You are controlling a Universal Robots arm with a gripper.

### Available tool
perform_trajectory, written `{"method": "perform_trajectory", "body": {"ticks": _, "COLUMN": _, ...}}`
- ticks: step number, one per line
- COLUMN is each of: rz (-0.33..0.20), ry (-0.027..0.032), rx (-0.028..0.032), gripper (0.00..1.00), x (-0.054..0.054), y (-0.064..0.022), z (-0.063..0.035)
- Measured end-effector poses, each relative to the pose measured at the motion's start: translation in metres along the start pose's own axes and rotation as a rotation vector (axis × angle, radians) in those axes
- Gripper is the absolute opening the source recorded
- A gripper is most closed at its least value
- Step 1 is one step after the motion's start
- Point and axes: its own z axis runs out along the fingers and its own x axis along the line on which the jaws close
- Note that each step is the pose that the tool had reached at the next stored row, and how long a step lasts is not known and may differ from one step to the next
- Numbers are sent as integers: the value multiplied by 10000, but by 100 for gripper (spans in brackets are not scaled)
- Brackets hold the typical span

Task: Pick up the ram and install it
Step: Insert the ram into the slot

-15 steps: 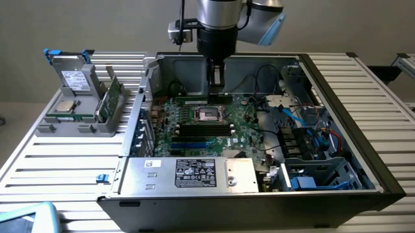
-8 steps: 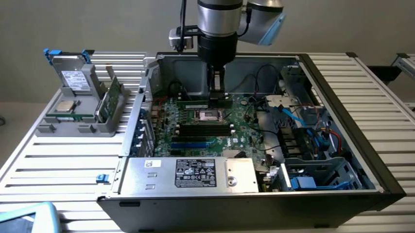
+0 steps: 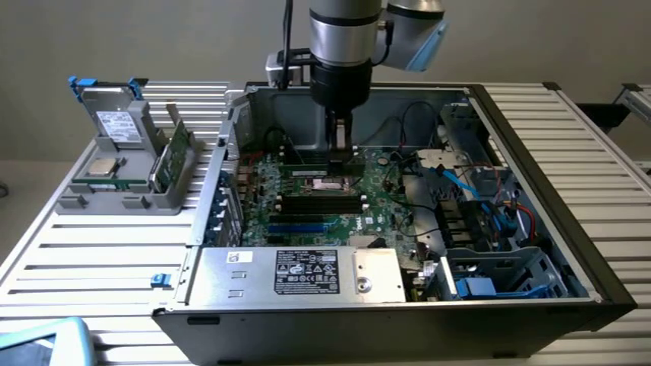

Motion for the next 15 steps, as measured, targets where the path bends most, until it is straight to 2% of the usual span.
{"method": "perform_trajectory", "body": {"ticks": 4, "rz": 224, "ry": 29, "rx": -3, "gripper": 13, "x": -1, "y": 0, "z": 49}}
{"method": "perform_trajectory", "body": {"ticks": 5, "rz": 261, "ry": 61, "rx": -4, "gripper": 13, "x": -2, "y": -2, "z": 56}}
{"method": "perform_trajectory", "body": {"ticks": 7, "rz": 315, "ry": 190, "rx": -3, "gripper": 13, "x": -2, "y": -11, "z": 64}}
{"method": "perform_trajectory", "body": {"ticks": 9, "rz": 336, "ry": 355, "rx": 1, "gripper": 13, "x": -2, "y": -28, "z": 72}}
{"method": "perform_trajectory", "body": {"ticks": 10, "rz": 344, "ry": 403, "rx": 3, "gripper": 13, "x": -2, "y": -36, "z": 80}}
{"method": "perform_trajectory", "body": {"ticks": 15, "rz": 357, "ry": 411, "rx": 2, "gripper": 13, "x": -4, "y": -37, "z": 166}}
